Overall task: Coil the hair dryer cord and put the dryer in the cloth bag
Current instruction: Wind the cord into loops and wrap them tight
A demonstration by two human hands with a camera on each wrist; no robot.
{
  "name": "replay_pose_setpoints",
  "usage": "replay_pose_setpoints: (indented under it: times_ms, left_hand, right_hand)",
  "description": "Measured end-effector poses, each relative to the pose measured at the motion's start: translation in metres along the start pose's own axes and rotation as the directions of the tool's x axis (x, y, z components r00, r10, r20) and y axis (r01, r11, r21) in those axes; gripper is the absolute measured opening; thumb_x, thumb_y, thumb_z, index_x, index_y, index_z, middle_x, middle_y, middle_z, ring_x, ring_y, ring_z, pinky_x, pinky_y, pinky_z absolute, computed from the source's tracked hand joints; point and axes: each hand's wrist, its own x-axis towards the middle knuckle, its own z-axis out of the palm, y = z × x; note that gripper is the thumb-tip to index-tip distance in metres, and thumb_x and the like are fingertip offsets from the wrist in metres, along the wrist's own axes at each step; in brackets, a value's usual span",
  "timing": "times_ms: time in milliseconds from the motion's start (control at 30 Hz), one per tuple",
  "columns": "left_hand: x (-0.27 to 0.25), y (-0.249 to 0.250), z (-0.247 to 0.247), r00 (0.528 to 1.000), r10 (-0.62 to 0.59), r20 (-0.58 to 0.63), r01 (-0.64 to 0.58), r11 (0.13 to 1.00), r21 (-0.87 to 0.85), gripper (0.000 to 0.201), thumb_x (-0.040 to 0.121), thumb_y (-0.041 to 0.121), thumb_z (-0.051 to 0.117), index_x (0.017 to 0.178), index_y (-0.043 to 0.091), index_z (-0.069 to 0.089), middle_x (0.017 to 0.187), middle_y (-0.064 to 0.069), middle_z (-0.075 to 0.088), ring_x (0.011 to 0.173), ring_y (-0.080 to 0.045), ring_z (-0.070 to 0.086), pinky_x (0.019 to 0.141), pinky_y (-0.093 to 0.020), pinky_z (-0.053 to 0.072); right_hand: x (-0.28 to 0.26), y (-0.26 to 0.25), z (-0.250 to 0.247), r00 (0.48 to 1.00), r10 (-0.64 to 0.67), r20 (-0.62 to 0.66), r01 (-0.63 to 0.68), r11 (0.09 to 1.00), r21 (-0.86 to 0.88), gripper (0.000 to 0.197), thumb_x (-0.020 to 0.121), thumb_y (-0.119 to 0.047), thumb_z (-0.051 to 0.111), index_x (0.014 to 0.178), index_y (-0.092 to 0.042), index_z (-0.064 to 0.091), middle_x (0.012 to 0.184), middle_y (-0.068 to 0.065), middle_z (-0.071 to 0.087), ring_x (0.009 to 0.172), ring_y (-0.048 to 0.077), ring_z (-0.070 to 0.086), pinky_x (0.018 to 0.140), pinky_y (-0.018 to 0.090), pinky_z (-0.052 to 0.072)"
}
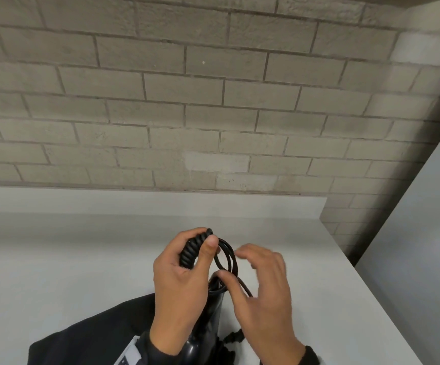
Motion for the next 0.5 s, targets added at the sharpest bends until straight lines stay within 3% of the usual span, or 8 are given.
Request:
replay_pose_setpoints:
  times_ms: [100, 233, 333, 400, 433, 500]
  left_hand:
    - [-0.002, 0.001, 0.001, 1.0, 0.018, -0.025, -0.018, 1.0, 0.002, 0.016, 0.08, 0.029, 0.071, 0.093, 0.021, 0.073, 0.083, 0.005, 0.075, 0.079, -0.008, 0.07, 0.072, -0.01, 0.051]
    - [-0.007, -0.002, 0.001, 0.998, 0.038, -0.056, -0.038, 0.999, 0.011, 0.02, 0.079, 0.033, 0.071, 0.096, 0.023, 0.074, 0.087, 0.001, 0.075, 0.085, -0.013, 0.072, 0.074, -0.013, 0.053]
    - [-0.009, -0.004, 0.002, 0.994, 0.07, -0.084, -0.065, 0.996, 0.064, 0.023, 0.078, 0.04, 0.07, 0.097, 0.029, 0.073, 0.093, 0.0, 0.074, 0.086, -0.015, 0.072, 0.076, -0.019, 0.056]
    - [-0.01, -0.006, 0.002, 0.991, 0.088, -0.104, -0.08, 0.994, 0.08, 0.021, 0.081, 0.043, 0.071, 0.099, 0.033, 0.073, 0.096, -0.001, 0.073, 0.088, -0.016, 0.072, 0.078, -0.024, 0.057]
    - [-0.01, -0.007, 0.002, 0.99, 0.097, -0.106, -0.087, 0.992, 0.09, 0.02, 0.084, 0.046, 0.072, 0.1, 0.035, 0.073, 0.097, -0.001, 0.073, 0.09, -0.017, 0.071, 0.08, -0.027, 0.057]
    - [-0.011, -0.009, 0.001, 0.986, 0.131, -0.101, -0.119, 0.986, 0.119, 0.027, 0.082, 0.05, 0.069, 0.105, 0.038, 0.071, 0.099, 0.0, 0.07, 0.092, -0.02, 0.071, 0.081, -0.027, 0.057]
  right_hand:
    - [-0.006, -0.004, 0.01, 0.984, -0.178, 0.005, 0.177, 0.974, -0.143, 0.031, 0.09, -0.019, 0.064, 0.119, -0.02, 0.054, 0.091, -0.013, 0.059, 0.085, 0.011, 0.054, 0.072, 0.028, 0.05]
    - [-0.009, -0.011, 0.01, 0.99, -0.141, -0.022, 0.134, 0.971, -0.198, 0.031, 0.091, -0.016, 0.063, 0.122, -0.012, 0.06, 0.082, -0.01, 0.061, 0.083, 0.014, 0.051, 0.066, 0.026, 0.049]
    - [-0.008, -0.02, 0.011, 0.995, -0.093, -0.019, 0.087, 0.974, -0.211, 0.032, 0.09, -0.019, 0.061, 0.121, -0.011, 0.064, 0.085, -0.013, 0.065, 0.084, 0.014, 0.052, 0.064, 0.028, 0.052]
    - [-0.008, -0.027, 0.01, 0.999, -0.035, 0.021, 0.038, 0.983, -0.181, 0.034, 0.091, -0.022, 0.057, 0.124, -0.016, 0.06, 0.093, -0.019, 0.062, 0.084, 0.012, 0.059, 0.066, 0.024, 0.054]
    - [-0.006, -0.03, 0.008, 0.999, 0.033, 0.042, -0.027, 0.99, -0.138, 0.035, 0.091, -0.024, 0.055, 0.126, -0.022, 0.056, 0.095, -0.02, 0.059, 0.086, 0.006, 0.06, 0.069, 0.016, 0.052]
    - [-0.001, -0.039, 0.002, 0.959, 0.243, 0.146, -0.248, 0.969, 0.015, 0.036, 0.093, -0.023, 0.056, 0.123, -0.041, 0.046, 0.092, -0.02, 0.061, 0.095, 0.0, 0.059, 0.076, 0.005, 0.043]
